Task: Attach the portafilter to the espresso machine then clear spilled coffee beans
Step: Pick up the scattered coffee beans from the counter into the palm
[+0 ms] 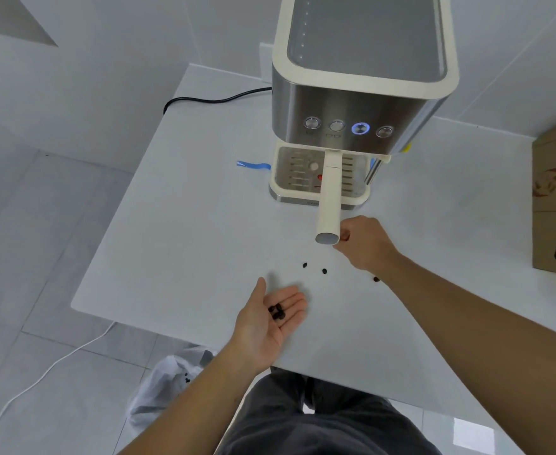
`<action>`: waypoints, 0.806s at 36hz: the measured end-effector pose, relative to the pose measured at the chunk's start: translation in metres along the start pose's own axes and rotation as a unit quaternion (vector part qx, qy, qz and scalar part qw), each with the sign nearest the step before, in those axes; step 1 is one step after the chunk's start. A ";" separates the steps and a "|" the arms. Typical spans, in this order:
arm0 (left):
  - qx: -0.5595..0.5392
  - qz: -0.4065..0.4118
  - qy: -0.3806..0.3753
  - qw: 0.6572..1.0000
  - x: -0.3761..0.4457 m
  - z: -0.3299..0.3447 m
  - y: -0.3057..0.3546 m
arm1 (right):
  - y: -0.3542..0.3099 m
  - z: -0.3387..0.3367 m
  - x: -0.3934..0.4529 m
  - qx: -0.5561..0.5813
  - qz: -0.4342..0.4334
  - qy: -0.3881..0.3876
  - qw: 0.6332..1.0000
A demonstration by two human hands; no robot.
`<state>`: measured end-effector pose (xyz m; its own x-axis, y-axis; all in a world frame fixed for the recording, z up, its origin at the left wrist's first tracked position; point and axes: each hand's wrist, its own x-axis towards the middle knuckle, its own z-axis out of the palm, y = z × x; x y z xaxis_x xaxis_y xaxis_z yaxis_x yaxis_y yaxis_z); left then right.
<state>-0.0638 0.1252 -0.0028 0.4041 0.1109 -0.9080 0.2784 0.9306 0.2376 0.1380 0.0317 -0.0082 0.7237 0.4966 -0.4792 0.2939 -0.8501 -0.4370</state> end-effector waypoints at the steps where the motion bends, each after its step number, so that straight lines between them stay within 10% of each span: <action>1: 0.000 0.000 0.001 1.000 0.000 -0.001 0.000 | 0.000 0.000 0.000 -0.008 -0.001 -0.001 1.000; 29: 0.017 0.006 -0.004 1.000 -0.002 -0.006 -0.006 | 0.013 0.013 -0.027 0.068 -0.038 -0.058 0.995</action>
<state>-0.0714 0.1214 -0.0044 0.4139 0.1190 -0.9025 0.3028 0.9170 0.2597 0.1138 0.0095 -0.0108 0.6239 0.5817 -0.5220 0.2525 -0.7821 -0.5697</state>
